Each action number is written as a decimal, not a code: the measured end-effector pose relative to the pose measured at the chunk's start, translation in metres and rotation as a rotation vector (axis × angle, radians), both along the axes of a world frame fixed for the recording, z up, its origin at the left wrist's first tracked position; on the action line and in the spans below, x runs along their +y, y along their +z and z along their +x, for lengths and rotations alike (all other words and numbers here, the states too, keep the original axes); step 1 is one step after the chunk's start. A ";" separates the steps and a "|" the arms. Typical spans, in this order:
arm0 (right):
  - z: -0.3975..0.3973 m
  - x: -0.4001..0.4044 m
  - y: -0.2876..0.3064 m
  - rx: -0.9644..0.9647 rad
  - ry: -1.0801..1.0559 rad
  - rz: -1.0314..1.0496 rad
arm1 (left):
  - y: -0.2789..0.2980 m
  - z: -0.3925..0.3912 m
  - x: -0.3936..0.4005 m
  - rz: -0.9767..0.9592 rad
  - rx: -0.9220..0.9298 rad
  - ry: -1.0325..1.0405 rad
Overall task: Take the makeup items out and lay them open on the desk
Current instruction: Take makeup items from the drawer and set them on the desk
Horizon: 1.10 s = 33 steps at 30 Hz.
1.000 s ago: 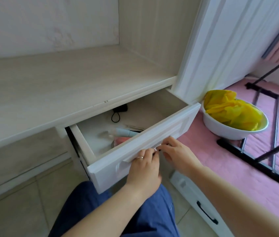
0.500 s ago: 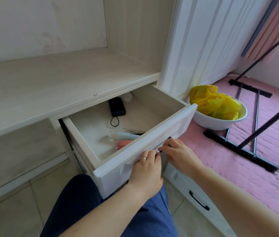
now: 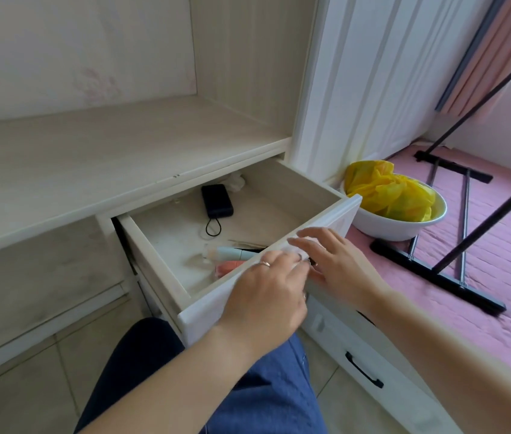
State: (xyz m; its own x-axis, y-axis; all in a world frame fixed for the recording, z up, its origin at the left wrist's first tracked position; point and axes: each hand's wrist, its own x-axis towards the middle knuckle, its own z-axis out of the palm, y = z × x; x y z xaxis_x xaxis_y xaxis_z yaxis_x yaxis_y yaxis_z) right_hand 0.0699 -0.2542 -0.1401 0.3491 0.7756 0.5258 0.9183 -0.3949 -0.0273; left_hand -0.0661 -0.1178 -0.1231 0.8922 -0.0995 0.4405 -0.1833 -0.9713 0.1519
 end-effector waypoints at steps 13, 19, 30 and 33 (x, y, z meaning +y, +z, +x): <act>0.007 0.016 0.013 0.079 -0.102 -0.409 | 0.015 -0.024 0.064 -0.161 0.424 0.274; 0.005 0.006 0.002 0.004 -0.075 -0.291 | 0.025 -0.026 0.065 -0.322 0.528 0.201; 0.004 -0.008 0.012 0.098 -0.069 -0.341 | 0.026 -0.012 0.079 -0.551 0.649 0.104; 0.014 0.006 0.032 0.244 -0.050 -0.290 | 0.028 0.009 0.098 -0.480 0.630 0.147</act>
State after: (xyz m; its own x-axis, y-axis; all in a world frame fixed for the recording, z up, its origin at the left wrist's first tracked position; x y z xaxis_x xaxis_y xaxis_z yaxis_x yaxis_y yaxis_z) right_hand 0.0843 -0.2484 -0.1085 0.4778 0.8590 0.1840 0.8782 -0.4621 -0.1233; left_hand -0.0570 -0.0201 -0.0947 0.9765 0.1106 -0.1848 0.2003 -0.7816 0.5908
